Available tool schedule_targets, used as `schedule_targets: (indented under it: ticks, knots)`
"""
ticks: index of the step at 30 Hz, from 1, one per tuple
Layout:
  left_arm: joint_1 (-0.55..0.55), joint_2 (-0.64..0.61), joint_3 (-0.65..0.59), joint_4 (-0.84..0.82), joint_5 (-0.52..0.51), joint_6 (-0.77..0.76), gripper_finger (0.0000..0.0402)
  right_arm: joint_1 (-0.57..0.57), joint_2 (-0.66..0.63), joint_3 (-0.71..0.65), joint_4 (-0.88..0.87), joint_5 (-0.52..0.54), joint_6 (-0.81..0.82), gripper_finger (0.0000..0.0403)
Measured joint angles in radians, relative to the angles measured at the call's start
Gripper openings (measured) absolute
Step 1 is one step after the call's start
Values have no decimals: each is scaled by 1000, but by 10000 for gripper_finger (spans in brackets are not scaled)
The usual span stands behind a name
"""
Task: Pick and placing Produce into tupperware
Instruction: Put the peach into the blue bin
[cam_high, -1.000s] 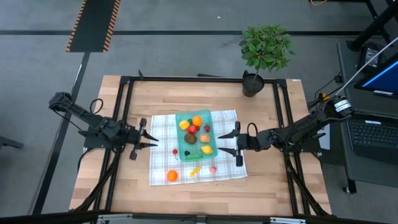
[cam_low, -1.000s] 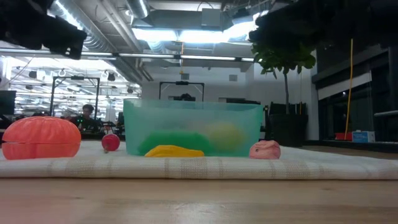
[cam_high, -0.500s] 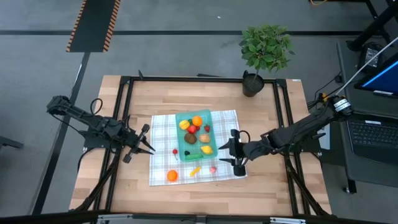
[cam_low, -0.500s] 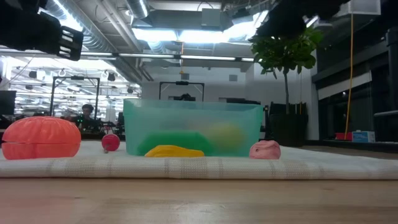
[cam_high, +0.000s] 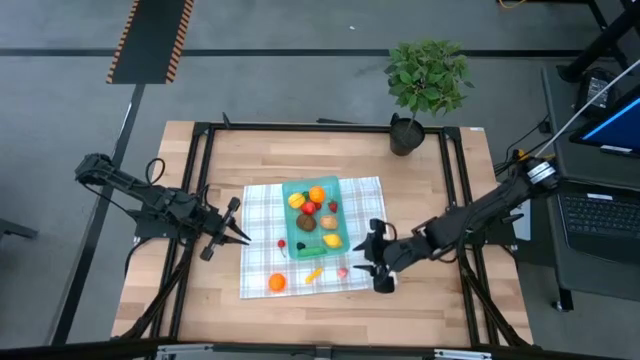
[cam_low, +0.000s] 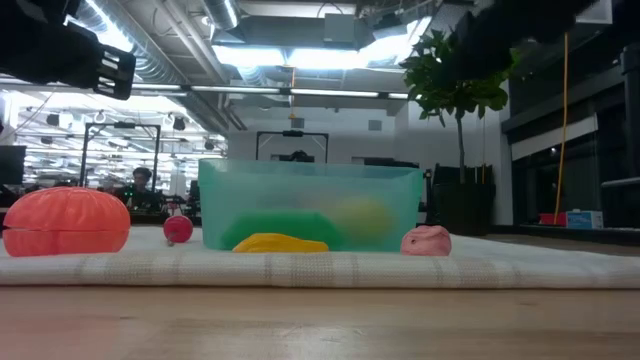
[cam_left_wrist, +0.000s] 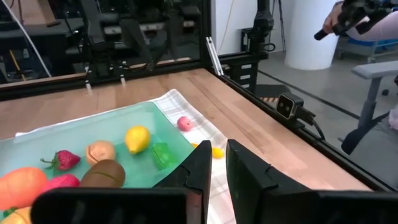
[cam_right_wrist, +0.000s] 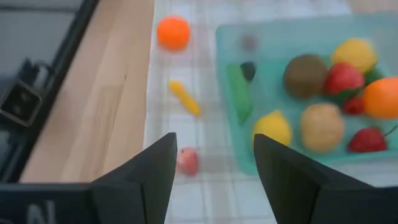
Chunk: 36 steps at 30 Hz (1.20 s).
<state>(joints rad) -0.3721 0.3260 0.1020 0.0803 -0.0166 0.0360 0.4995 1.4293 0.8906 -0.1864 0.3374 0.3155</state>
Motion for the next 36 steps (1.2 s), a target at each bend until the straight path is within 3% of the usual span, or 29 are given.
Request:
schedule_targets:
  ticks: [7,21,28,36]
  knots:
    - [0,0,0,0,0,1,30,35,128,4,46,1,43,216]
    - [0,0,0,1,0,0,8,49,364,137,12,1,20,216]
    - [0,0,0,1,0,0,1,49,398,152,-16,4,45,216]
    - [0,0,0,1,-1,0,20,48,436,152,-7,9,69,216]
